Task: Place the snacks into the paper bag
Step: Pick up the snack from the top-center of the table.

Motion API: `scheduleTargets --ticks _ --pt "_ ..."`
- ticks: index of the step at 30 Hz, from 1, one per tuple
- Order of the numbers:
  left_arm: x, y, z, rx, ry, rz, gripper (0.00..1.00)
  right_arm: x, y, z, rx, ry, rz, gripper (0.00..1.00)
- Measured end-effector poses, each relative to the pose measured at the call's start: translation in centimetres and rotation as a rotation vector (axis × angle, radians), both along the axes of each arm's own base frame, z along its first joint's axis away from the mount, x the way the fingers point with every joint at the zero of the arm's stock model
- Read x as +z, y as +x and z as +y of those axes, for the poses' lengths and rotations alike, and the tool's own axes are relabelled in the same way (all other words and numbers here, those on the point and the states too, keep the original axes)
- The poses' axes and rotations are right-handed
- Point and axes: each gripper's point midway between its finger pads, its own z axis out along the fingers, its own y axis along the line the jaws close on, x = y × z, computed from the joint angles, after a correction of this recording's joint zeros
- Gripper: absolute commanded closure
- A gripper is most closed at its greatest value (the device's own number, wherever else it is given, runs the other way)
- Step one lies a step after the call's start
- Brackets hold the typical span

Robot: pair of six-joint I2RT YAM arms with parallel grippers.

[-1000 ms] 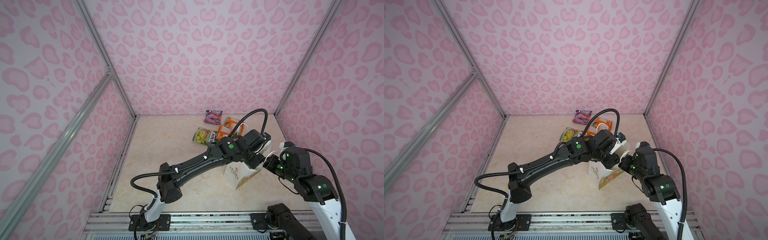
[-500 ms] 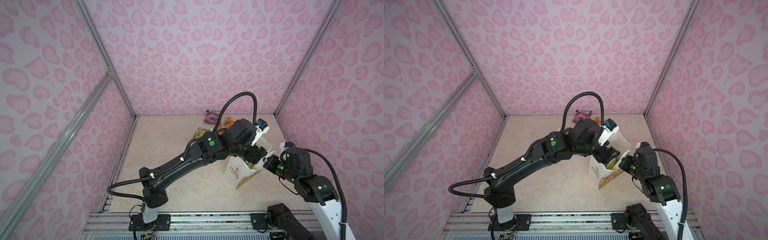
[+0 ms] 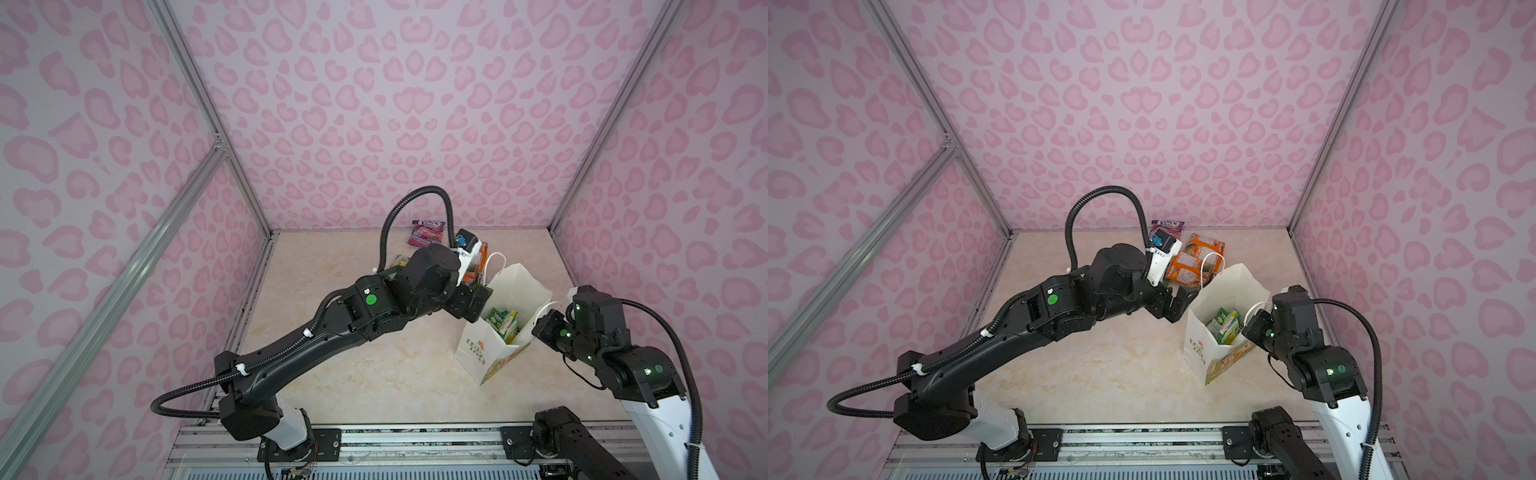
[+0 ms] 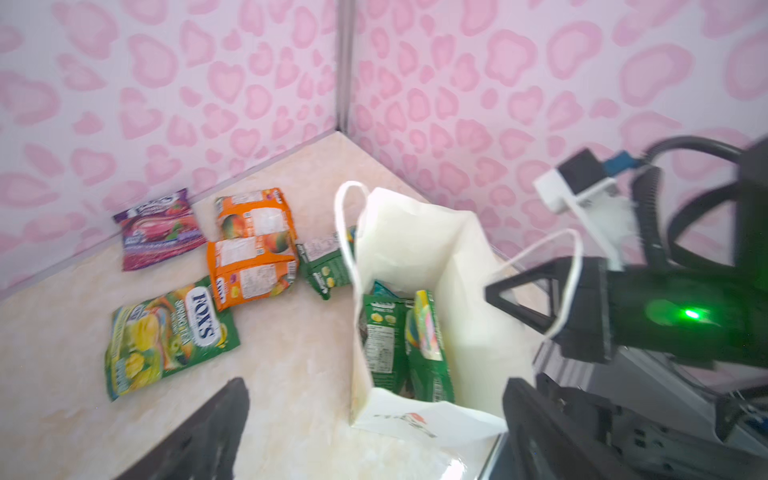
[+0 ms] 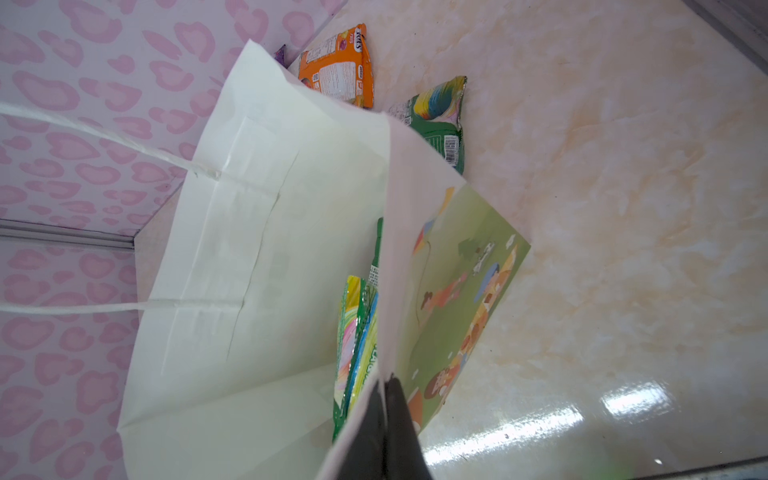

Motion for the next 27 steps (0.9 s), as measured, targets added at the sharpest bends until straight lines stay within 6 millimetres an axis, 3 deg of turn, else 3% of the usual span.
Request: scheduleTargets --ticks 3,7,14,20,27 --pt "-1.9 3.4 4.1 0.139 -0.036 0.074 0.01 -0.4 0.0 0.0 -0.009 0.005 0.002 1.00" --pt "-5.1 6.4 7.8 0.260 -0.090 0.198 0.02 -0.7 0.3 0.1 -0.013 0.019 -0.004 1.00" --pt "-14.5 10.3 13.7 0.449 -0.187 0.483 0.02 -0.7 0.7 0.5 -0.004 0.036 -0.016 1.00" --pt "-23.3 13.2 16.9 0.565 -0.239 0.697 0.02 -0.6 0.8 0.6 0.002 0.042 -0.028 1.00" --pt "-30.9 17.6 16.6 0.572 -0.276 0.818 0.00 -0.5 0.7 0.9 0.014 0.054 -0.038 1.00"
